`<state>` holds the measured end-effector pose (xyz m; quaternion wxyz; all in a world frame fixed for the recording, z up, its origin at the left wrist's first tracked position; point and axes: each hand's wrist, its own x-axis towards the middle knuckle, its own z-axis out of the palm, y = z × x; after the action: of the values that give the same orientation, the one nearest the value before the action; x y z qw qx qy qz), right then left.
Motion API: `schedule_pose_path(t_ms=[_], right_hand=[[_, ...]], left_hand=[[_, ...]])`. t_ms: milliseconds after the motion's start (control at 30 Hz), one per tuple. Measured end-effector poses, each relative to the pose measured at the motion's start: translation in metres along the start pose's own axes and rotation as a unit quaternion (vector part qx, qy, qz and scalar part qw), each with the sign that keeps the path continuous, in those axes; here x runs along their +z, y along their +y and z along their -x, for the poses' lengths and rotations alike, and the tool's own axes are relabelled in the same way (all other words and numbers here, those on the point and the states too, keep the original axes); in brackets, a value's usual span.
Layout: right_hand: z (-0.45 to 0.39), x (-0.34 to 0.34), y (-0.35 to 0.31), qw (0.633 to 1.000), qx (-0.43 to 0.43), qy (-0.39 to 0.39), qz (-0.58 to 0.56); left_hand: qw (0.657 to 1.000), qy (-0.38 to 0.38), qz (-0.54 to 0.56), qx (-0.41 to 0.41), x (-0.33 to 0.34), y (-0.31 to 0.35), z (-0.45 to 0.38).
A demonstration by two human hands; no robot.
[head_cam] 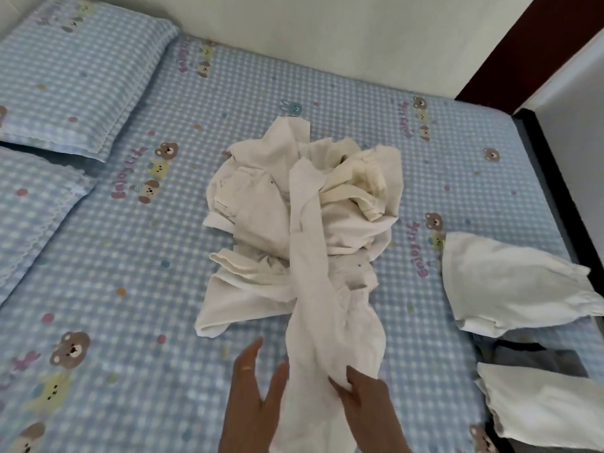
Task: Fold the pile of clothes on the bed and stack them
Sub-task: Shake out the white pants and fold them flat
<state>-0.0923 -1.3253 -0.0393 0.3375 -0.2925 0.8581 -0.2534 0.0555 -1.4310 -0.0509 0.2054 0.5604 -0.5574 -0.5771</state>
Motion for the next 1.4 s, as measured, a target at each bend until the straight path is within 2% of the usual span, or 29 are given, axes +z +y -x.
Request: schedule_pose_path(t_ms=[33, 100, 167, 200, 267, 300, 333, 400, 433, 467, 500, 567, 600, 667, 733, 800, 833, 933, 967, 1067, 1133, 1167, 1300, 1367, 1400], right_hand=[[0.010, 0.001, 0.003, 0.999, -0.031, -0.022, 0.019], [0.028, 0.006, 0.000, 0.989, -0.068, -0.115, 0.068], [0.037, 0.012, 0.005, 0.980, -0.084, -0.174, 0.044], [0.038, 0.013, 0.008, 0.977, -0.082, -0.195, 0.029], [0.031, 0.006, 0.012, 0.967, -0.046, -0.247, -0.033], [0.020, 0.000, 0.015, 0.969, -0.017, -0.233, -0.081], [0.003, -0.007, 0.021, 0.981, 0.001, -0.169, -0.099], [-0.042, -0.021, 0.035, 0.998, 0.007, -0.018, -0.053], [-0.066, -0.026, 0.041, 1.000, 0.011, 0.019, -0.014], [-0.090, -0.029, 0.045, 0.999, 0.021, 0.027, 0.021], [-0.114, -0.030, 0.051, 0.998, 0.034, 0.021, 0.048], [-0.156, -0.027, 0.061, 0.994, 0.041, 0.006, 0.104], [-0.172, -0.025, 0.064, 0.991, 0.036, 0.001, 0.129], [-0.195, -0.020, 0.069, 0.986, 0.029, -0.011, 0.162], [-0.211, -0.016, 0.073, 0.983, 0.037, -0.025, 0.178], [-0.223, -0.011, 0.081, 0.985, 0.053, -0.037, 0.163], [-0.226, -0.009, 0.085, 0.985, 0.063, -0.045, 0.153], [-0.232, -0.002, 0.099, 0.985, 0.075, -0.058, 0.146], [-0.232, -0.003, 0.102, 0.986, 0.073, -0.055, 0.139], [-0.222, -0.011, 0.102, 0.990, 0.042, -0.049, 0.123], [-0.202, -0.027, 0.097, 0.994, 0.011, -0.035, 0.105], [-0.189, -0.039, 0.096, 0.995, 0.003, -0.024, 0.097], [-0.124, -0.117, 0.084, 0.998, -0.002, 0.028, 0.056], [-0.089, -0.152, 0.071, 0.999, -0.015, 0.030, 0.030], [-0.071, -0.168, 0.060, 0.999, -0.031, 0.035, 0.024]], left_hand=[[0.997, -0.056, 0.012, -0.055, 0.008, 0.011, -0.015], [0.976, -0.167, 0.013, -0.138, 0.027, 0.027, -0.042], [0.959, -0.225, -0.094, -0.147, 0.045, 0.020, -0.049], [0.955, -0.223, -0.152, -0.125, 0.048, 0.011, -0.048], [0.962, -0.172, -0.192, -0.092, 0.038, -0.003, -0.043], [0.964, -0.157, -0.196, -0.087, 0.029, -0.014, -0.043], [0.961, -0.163, -0.207, -0.088, 0.017, -0.023, -0.040], [0.936, -0.186, -0.285, -0.094, -0.006, -0.040, -0.036], [0.917, -0.166, -0.351, -0.089, -0.015, -0.045, -0.034], [0.894, -0.121, -0.425, -0.074, -0.020, -0.046, -0.035], [0.891, -0.063, -0.449, -0.033, -0.019, -0.044, -0.038], [0.927, -0.012, -0.366, 0.085, -0.004, -0.029, -0.048], [0.929, -0.031, -0.338, 0.149, 0.009, -0.019, -0.056], [0.901, -0.108, -0.347, 0.236, 0.040, -0.003, -0.077], [0.874, -0.177, -0.371, 0.257, 0.074, 0.000, -0.107], [0.830, -0.216, -0.427, 0.287, 0.105, -0.003, -0.142], [0.802, -0.228, -0.466, 0.296, 0.118, -0.006, -0.158], [0.691, -0.237, -0.612, 0.305, 0.140, -0.013, -0.191], [0.672, -0.227, -0.634, 0.308, 0.143, -0.015, -0.196], [0.658, -0.214, -0.650, 0.314, 0.138, -0.017, -0.190], [0.665, -0.237, -0.642, 0.299, 0.122, -0.016, -0.175], [0.685, -0.241, -0.626, 0.285, 0.110, -0.012, -0.168], [0.833, -0.211, -0.458, 0.228, 0.044, 0.033, -0.133], [0.879, -0.208, -0.385, 0.191, 0.017, 0.064, -0.111], [0.890, -0.207, -0.361, 0.187, 0.007, 0.083, -0.096]])
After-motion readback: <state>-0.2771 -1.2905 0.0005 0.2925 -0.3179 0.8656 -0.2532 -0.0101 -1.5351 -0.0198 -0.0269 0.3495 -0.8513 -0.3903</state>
